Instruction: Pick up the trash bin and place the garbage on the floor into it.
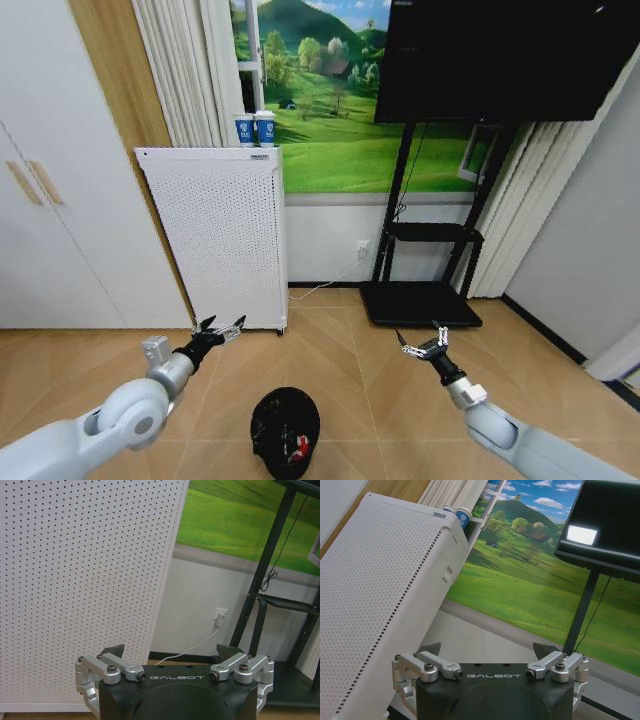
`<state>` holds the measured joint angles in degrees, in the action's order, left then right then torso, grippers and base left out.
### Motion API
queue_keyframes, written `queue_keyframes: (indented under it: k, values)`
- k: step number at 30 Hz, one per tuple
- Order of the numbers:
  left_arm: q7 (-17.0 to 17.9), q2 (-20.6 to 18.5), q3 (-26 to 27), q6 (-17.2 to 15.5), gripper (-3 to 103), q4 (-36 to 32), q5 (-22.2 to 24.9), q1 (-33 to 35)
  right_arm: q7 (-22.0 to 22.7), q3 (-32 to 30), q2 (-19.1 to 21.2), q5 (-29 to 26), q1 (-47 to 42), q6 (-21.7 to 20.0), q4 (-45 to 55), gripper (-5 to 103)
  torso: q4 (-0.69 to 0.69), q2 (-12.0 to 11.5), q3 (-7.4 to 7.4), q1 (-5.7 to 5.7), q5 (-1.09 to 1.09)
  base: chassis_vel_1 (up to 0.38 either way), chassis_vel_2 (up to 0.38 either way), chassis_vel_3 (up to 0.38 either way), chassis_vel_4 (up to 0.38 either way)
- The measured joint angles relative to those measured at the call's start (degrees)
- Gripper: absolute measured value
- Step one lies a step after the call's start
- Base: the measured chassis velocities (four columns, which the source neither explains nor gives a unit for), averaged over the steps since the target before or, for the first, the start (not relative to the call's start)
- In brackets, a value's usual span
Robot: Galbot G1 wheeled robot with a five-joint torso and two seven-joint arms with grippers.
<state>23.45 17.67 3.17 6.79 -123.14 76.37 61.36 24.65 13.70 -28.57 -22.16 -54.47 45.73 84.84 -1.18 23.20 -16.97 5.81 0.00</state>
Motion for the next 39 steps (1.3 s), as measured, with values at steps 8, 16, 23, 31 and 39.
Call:
queue_keyframes:
  k: [8, 16, 23, 31, 39]
  values:
    - [-0.2, 0.0, -0.03, 0.01, 100, 0.87, 0.19, -0.68, -3.17, 1.71, 2.18, -5.32, 1.88, -0.02, 0.24, 100, 0.01, 1.98, -1.24, 0.74, 0.0, 0.0, 0.0, 0.0, 0.0]
    - [-0.27, 0.5, -0.23, 0.01, 100, 1.26, 0.07, -0.83, -6.01, 4.08, 6.63, -15.81, 2.77, -3.78, -0.63, 100, -0.02, 3.66, -2.35, 1.3, -0.01, 0.0, 0.0, 0.0, 0.0]
    - [-0.19, 1.3, -0.23, 0.01, 100, 1.48, -0.34, -0.51, -4.96, 4.55, 9.0, -25.96, 3.45, -7.01, -0.9, 100, 0.0, 5.22, -3.31, 1.91, -0.01, 0.0, 0.0, 0.0, 0.0]
    - [0.02, 1.2, 0.42, 0.05, 100, 1.4, -0.4, -0.08, -3.87, 3.43, 9.35, -26.87, 1.72, -7.08, -0.97, 100, 0.0, 7.31, -4.58, 2.74, 0.0, 0.0, 0.0, 0.0, 0.0]
    - [0.36, 0.79, 0.66, 0.16, 100, 0.7, -0.28, 0.01, -3.6, 2.67, 9.22, -26.27, 1.0, -6.63, -0.45, 100, 0.0, 9.42, -5.89, 3.54, 0.0, 0.0, 0.0, 0.0, 0.0]
